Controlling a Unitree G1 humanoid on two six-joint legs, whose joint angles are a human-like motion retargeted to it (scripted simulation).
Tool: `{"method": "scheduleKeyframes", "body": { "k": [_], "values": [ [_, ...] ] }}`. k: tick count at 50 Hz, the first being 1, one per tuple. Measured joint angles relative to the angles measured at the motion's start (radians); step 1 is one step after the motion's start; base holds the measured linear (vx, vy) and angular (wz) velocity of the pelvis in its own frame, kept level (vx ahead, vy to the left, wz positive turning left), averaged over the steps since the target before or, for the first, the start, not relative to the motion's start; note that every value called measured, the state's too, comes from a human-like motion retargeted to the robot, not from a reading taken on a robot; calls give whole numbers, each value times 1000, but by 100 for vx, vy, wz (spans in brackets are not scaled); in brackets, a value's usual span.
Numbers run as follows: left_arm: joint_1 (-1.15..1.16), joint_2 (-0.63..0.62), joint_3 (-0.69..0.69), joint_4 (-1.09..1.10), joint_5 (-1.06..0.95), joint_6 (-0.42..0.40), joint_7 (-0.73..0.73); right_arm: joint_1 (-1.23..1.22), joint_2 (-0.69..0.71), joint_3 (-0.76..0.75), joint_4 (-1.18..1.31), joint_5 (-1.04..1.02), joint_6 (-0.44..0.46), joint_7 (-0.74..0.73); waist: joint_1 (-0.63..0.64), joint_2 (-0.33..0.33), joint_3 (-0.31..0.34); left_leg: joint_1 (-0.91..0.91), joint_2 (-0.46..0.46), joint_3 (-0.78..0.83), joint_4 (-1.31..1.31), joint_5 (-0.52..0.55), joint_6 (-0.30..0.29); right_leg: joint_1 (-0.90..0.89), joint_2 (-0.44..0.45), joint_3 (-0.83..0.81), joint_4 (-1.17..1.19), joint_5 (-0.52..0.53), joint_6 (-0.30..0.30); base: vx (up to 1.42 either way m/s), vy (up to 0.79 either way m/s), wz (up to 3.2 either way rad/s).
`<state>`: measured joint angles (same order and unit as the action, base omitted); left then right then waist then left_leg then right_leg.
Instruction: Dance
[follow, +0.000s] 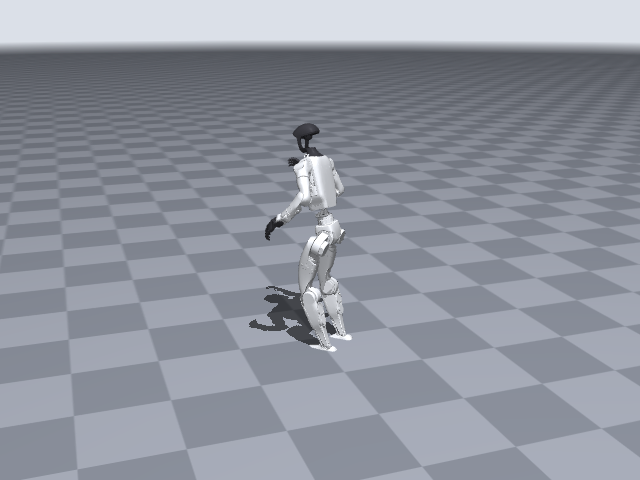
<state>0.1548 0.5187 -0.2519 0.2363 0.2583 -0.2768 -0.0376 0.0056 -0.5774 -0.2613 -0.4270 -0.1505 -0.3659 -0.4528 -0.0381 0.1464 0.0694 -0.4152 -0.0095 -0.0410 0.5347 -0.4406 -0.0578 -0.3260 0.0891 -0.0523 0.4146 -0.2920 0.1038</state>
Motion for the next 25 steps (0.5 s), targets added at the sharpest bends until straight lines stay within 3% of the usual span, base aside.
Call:
{"method": "scheduleKeyframes", "body": {
  "k": [3, 7, 14, 18, 23, 25],
  "values": [
    [28, 35, 27, 100, -18, 21, 41, -56, -126, 11, -92, -22, 19, 37, 12, -30, 29, -66, -14, 36, -47, 51, -7, -132, -42, 5, 64, 4, 22, -20, 10, -9],
    [-13, 53, -15, 281, -21, 52, 62, -107, -311, 153, -75, 11, 58, 161, 20, -78, 61, -172, -44, 84, -112, 125, -16, -327, -109, 16, 160, -1, 36, -21, 10, 18],
    [-113, 32, -121, 564, 18, 74, 3, -105, -564, 546, 216, 249, 124, 595, 11, -108, 73, -296, -78, 115, -284, 269, -34, -555, -190, 26, 203, -1, 20, -11, 7, 51],
    [-97, 11, -100, 660, 42, 75, -37, -74, -561, 614, 336, 324, 147, 707, -2, -103, 38, -286, -69, 110, -408, 347, -41, -563, -189, 11, 129, 23, 8, 2, 3, 17],
    [-47, -15, -43, 734, 54, 92, -52, 2, -447, 538, 347, 353, 129, 649, -20, -109, -47, -207, -45, 122, -492, 363, -30, -484, -171, -8, 43, 33, 9, 8, 1, -13],
    [12, -57, -32, 759, 55, 102, -32, 70, -354, 488, 317, 354, 109, 582, -40, -135, -139, -216, -63, 139, -502, 383, -14, -526, -197, 0, 98, 17, 10, 4, 0, 0]
  ]
}}
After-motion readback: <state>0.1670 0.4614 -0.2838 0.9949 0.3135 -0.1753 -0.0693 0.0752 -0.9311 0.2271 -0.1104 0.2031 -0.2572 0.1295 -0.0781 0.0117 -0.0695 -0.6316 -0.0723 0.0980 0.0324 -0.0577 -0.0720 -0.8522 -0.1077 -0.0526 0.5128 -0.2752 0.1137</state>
